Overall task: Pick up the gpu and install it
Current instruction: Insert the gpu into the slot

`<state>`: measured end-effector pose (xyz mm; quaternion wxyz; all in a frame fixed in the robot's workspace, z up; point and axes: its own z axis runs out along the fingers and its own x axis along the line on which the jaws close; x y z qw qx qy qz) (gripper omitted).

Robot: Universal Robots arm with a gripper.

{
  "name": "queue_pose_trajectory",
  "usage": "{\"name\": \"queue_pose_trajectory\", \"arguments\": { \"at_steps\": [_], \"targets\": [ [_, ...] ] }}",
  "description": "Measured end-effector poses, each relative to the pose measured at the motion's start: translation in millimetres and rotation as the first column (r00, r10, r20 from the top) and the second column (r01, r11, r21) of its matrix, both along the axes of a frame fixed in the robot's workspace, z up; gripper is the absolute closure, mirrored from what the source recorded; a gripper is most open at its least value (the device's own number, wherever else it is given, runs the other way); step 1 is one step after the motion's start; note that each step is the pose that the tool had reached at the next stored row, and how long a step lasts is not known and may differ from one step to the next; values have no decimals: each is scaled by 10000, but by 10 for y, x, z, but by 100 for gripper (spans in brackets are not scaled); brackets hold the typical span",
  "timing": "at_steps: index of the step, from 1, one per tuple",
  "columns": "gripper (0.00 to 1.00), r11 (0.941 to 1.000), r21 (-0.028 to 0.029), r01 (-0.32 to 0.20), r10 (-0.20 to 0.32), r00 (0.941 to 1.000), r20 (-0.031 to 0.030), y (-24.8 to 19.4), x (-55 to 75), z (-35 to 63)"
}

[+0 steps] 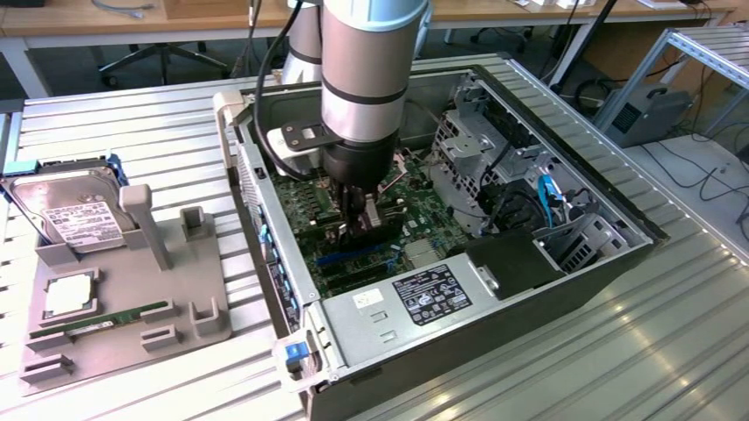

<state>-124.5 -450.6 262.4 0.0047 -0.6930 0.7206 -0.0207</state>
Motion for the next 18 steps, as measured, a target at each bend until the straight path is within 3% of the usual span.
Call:
{"name": "queue_pose_trajectory", "arguments": {
  "at_steps": [18],
  "targets": [
    [73, 9997, 1, 264, -264, 9997, 0, 0, 0, -4]
  ]
}}
